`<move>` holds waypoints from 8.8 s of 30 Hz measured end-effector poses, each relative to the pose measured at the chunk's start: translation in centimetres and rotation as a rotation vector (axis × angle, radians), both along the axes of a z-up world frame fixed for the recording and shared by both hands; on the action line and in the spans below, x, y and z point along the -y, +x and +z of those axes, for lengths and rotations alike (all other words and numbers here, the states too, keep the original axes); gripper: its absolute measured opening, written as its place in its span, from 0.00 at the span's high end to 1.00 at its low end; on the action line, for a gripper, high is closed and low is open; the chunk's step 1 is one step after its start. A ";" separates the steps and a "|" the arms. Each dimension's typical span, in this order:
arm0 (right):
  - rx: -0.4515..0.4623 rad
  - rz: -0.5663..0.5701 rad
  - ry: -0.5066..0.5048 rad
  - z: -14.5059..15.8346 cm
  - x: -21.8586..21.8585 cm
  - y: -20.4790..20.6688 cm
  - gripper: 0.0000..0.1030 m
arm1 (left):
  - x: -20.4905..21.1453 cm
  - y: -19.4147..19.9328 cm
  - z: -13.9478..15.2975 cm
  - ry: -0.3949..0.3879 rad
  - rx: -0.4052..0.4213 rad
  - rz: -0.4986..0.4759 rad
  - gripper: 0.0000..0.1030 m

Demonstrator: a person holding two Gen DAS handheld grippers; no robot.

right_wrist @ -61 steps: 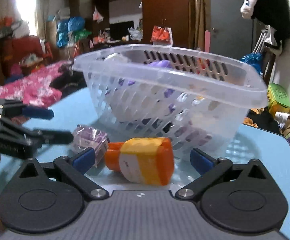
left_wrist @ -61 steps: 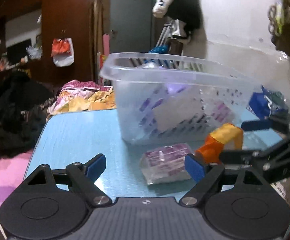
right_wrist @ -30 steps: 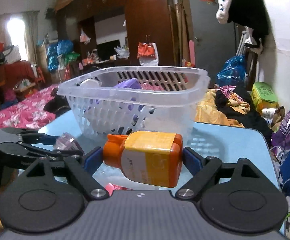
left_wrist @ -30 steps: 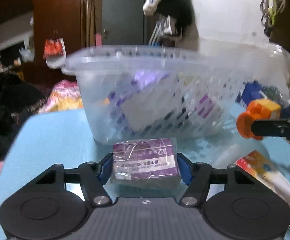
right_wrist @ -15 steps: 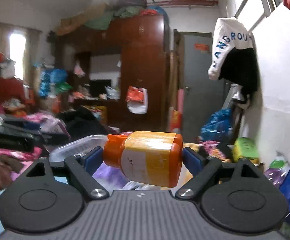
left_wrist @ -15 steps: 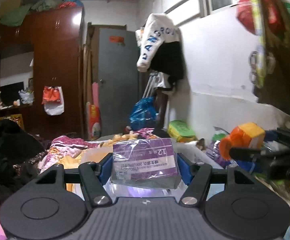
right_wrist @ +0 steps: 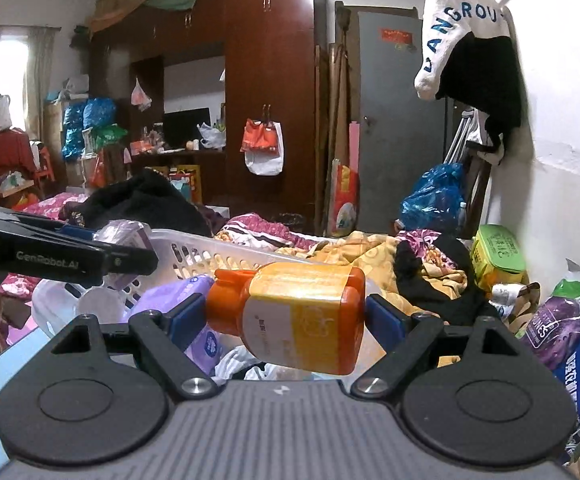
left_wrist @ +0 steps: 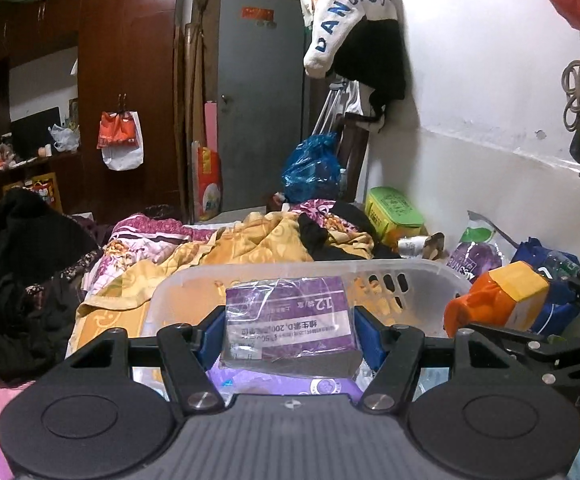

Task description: Organize objects

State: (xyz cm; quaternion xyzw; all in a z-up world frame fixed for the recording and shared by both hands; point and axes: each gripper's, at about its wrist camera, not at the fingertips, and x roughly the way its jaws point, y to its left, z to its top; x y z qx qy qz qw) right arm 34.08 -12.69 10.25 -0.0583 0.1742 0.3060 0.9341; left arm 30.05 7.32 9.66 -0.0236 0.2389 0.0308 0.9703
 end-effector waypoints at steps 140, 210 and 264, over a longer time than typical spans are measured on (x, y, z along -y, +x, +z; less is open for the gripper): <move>0.138 0.197 0.114 -5.1 9.9 -11.5 0.00 | 3.2 -14.8 -4.4 0.204 0.297 -0.252 0.23; 0.195 0.178 0.028 2.8 8.1 -15.8 0.90 | 4.5 -24.1 -2.3 0.328 0.449 -0.144 0.74; -0.002 -0.040 0.150 4.2 8.2 -12.8 0.00 | 2.4 -18.9 2.9 0.174 0.144 -0.040 0.00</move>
